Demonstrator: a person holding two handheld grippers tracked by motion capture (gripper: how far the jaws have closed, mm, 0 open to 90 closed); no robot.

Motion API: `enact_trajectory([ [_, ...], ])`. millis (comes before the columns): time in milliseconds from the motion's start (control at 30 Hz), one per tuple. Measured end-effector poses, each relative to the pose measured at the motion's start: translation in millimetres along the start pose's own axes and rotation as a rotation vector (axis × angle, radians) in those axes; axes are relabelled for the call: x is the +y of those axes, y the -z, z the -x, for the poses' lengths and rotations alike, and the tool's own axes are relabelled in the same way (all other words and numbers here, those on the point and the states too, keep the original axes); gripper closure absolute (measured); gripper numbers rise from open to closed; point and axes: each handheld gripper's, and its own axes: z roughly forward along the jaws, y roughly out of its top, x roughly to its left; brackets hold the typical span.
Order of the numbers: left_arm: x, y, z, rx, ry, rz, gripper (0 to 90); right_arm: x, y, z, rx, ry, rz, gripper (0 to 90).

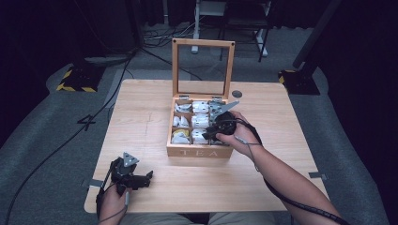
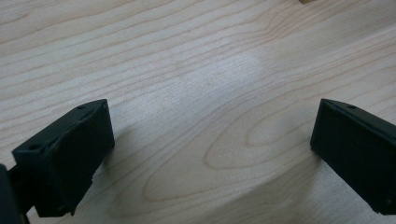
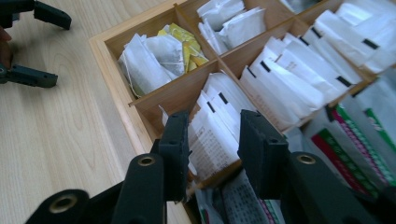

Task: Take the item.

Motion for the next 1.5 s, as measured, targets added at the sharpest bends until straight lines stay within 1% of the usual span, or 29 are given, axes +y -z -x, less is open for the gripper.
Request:
enact_trajectory([
  [67, -1.3, 1.3, 0.2, 0.001, 0.002, -0.001, 0.1, 1.4, -5.4, -1.9, 0.015, 0.001, -0.016, 65.6],
  [133, -1.7, 1.5, 0.6, 0.002, 0.007, -0.001, 0.1, 2.1, -8.0, -3.2, 0.018, 0.004, -0.025, 66.2],
  [200, -1.9, 1.7, 0.6, 0.002, 0.008, -0.001, 0.0, 3.2, -15.3, -6.2, 0.028, 0.014, -0.054, 68.4],
  [367, -1.9, 1.7, 0.6, 0.002, 0.008, -0.001, 0.0, 4.3, -21.5, -6.7, 0.023, 0.010, -0.077, 72.6],
  [433, -1.8, 1.6, 0.4, 0.001, 0.006, -0.001, 0.0, 4.9, -25.7, -6.5, 0.029, -0.002, -0.100, 74.6],
  [567, -1.6, 1.5, 0.1, 0.000, 0.003, -0.001, 0.0, 5.5, -30.4, -8.5, 0.035, -0.001, -0.121, 73.4],
  [633, -1.5, 1.4, -0.2, -0.002, 0.000, -0.001, 0.0, 5.7, -36.0, -10.1, 0.031, 0.008, -0.146, 73.8],
  [733, -1.4, 1.4, -0.5, -0.004, -0.003, -0.001, 0.0, 5.9, -38.4, -9.4, 0.035, 0.002, -0.154, 74.4],
  [800, -1.3, 1.4, -0.5, -0.003, -0.003, -0.001, 0.0, 6.0, -40.7, -8.9, 0.039, -0.005, -0.171, 76.5],
  [867, -1.4, 1.3, -0.3, -0.003, 0.000, -0.001, 0.0, 6.0, -41.9, -9.0, 0.052, 0.002, -0.185, 82.7],
  [900, -1.3, 1.3, -0.5, -0.003, -0.002, 0.000, 0.0, 6.0, -41.9, -9.0, 0.052, 0.002, -0.185, 82.7],
  [933, -1.3, 1.2, -0.5, -0.003, -0.003, 0.000, 0.0, 6.1, -41.6, -9.5, 0.059, 0.005, -0.187, 85.0],
  [967, -1.2, 1.2, -0.7, -0.004, -0.004, -0.001, 0.0, 6.8, -40.5, -10.4, 0.059, 0.024, -0.190, 88.5],
  [1033, -1.1, 1.3, -0.9, -0.003, -0.006, -0.002, 0.0, 7.5, -38.9, -11.1, 0.052, 0.037, -0.189, 90.0],
  [1133, -1.1, 1.3, -0.9, -0.003, -0.006, -0.002, 0.0, 8.3, -35.4, -10.6, 0.057, 0.038, -0.171, 90.0],
  [1300, -0.8, 1.1, -1.2, -0.005, -0.008, -0.003, 0.0, 11.6, -25.6, -10.1, 0.047, 0.041, -0.134, 90.0],
  [1333, -0.8, 1.0, -1.3, -0.007, -0.009, -0.003, 0.0, 11.6, -25.6, -10.1, 0.047, 0.041, -0.134, 90.0],
  [1367, -0.7, 0.7, -1.3, -0.006, -0.008, 0.000, 0.0, 13.7, -20.6, -9.7, 0.045, 0.051, -0.115, 90.0],
  [1433, -0.6, 0.5, -1.3, -0.011, -0.005, 0.000, 0.0, 16.0, -15.4, -10.5, 0.044, 0.047, -0.095, 90.0],
  [1500, -0.5, 0.4, -1.4, -0.011, -0.006, 0.000, 0.0, 17.8, -10.4, -10.4, 0.041, 0.053, -0.074, 90.0],
])
